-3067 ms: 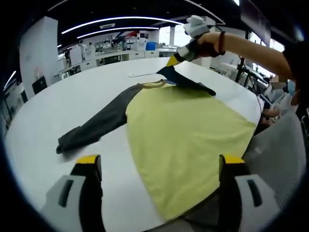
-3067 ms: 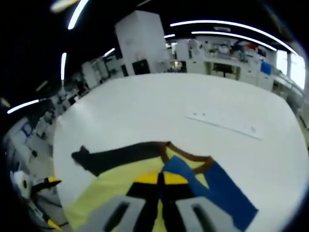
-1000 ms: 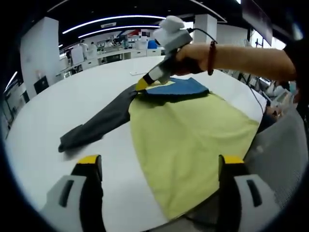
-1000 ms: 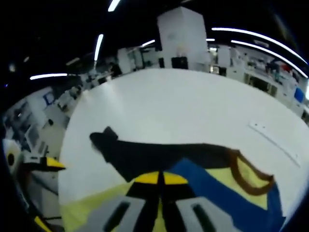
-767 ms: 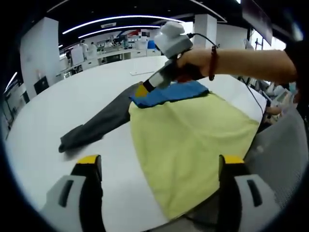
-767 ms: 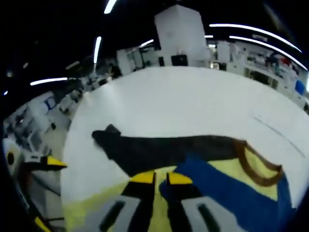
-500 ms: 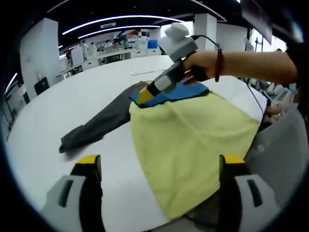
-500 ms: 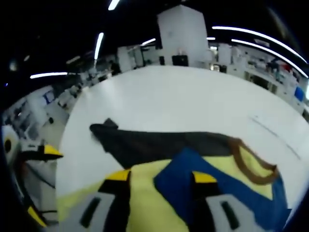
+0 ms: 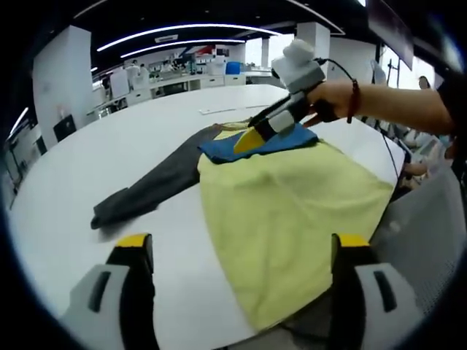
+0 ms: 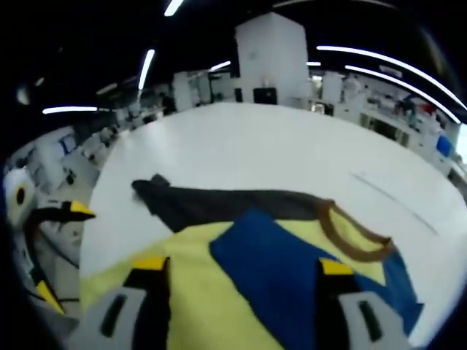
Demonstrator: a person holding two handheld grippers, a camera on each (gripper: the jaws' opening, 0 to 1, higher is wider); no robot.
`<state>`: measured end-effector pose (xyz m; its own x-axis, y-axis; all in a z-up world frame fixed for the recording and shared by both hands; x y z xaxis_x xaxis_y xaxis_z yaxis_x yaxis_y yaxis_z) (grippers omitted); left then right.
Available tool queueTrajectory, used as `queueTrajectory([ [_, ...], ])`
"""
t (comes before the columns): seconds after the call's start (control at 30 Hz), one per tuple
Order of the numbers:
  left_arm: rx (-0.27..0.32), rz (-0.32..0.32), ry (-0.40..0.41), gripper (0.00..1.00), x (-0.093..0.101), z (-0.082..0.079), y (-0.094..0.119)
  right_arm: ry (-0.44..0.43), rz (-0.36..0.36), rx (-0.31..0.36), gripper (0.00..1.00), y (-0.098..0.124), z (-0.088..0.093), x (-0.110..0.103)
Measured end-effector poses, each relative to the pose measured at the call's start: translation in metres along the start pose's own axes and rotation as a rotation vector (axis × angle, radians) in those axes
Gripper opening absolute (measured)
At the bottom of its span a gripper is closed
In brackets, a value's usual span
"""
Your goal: Fold the garment on the visible template until the final outline fits inside the template.
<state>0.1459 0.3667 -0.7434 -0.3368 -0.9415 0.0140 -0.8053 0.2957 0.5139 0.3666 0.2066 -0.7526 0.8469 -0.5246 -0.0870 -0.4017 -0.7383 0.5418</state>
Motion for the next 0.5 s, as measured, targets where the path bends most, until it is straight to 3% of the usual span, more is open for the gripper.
queueTrajectory([
  [0.23,0.009,0.002,-0.002,0.99,-0.002,-0.003,-0.001,0.017,0.05,0.01,0.86,0.031,0.009,0.016],
  [0.5,0.035,0.035,-0.054,0.98,-0.005,-0.025,-0.012,0.006,0.125,0.021,0.85,0.073,0.034,0.037],
])
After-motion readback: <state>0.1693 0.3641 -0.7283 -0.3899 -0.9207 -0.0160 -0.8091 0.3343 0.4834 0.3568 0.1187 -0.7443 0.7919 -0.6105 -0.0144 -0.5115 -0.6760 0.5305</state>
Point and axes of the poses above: the point that each gripper's makers call its tool centre point, and the gripper's own axes: y roughly backward along the fingers, x roughly to its right, z roughly out of its underside, the point moved 8 cm from there along y, roughly backward along the fingers, and after that the axes turned 6 degrees about x, right-handed, at the moved point
